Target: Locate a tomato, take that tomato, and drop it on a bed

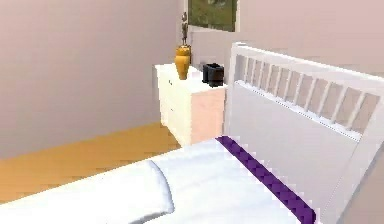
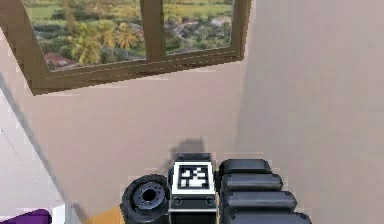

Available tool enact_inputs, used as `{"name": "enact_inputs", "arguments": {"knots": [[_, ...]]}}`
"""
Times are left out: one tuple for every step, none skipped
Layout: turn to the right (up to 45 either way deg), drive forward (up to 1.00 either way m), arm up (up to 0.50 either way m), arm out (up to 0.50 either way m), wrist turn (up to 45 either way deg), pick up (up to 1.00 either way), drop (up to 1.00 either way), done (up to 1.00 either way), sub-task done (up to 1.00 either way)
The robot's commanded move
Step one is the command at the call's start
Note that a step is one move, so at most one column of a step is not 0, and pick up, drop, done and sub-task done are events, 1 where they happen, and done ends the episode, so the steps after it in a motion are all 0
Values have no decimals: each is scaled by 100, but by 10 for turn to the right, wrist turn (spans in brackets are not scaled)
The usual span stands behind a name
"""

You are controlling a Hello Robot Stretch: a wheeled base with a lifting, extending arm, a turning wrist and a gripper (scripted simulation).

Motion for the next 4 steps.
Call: {"name": "enact_inputs", "arguments": {"knots": [[-360, 0, 0, 0, 0, 0, 0, 0, 0], [240, 0, 0, 0, 0, 0, 0, 0, 0], [-450, 0, 0, 0, 0, 0, 0, 0, 0], [-450, 0, 0, 0, 0, 0, 0, 0, 0]]}}
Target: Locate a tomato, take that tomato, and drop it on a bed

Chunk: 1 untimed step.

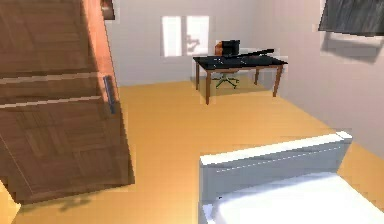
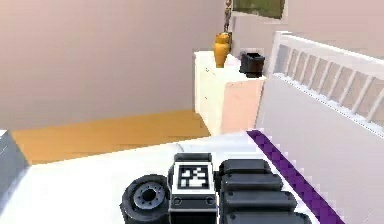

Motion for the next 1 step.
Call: {"name": "enact_inputs", "arguments": {"knots": [[-60, 0, 0, 0, 0, 0, 0, 0, 0]]}}
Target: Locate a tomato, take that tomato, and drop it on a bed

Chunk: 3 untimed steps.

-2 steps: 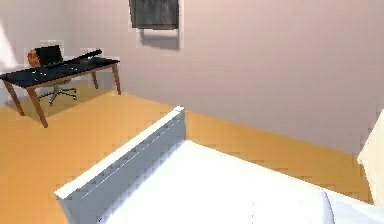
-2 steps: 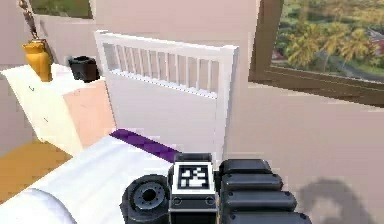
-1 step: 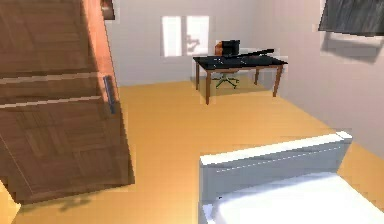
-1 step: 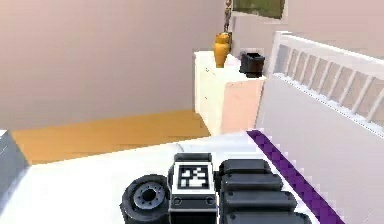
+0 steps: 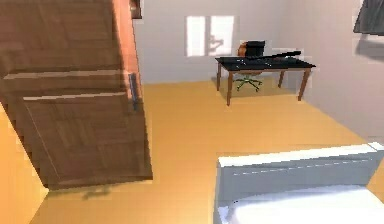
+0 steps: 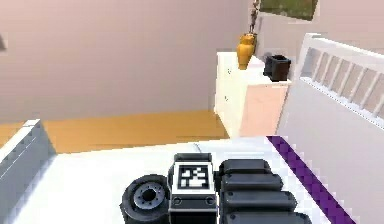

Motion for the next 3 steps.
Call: {"name": "enact_inputs", "arguments": {"knots": [[0, 15, 0, 0, 0, 0, 0, 0, 0], [450, 0, 0, 0, 0, 0, 0, 0, 0], [450, 0, 0, 0, 0, 0, 0, 0, 0]]}}
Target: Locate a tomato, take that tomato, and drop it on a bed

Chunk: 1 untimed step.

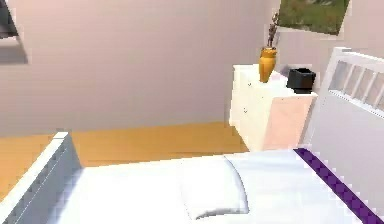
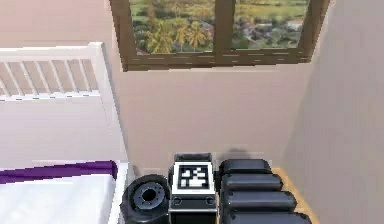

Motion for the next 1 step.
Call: {"name": "enact_inputs", "arguments": {"knots": [[450, 0, 0, 0, 0, 0, 0, 0, 0]]}}
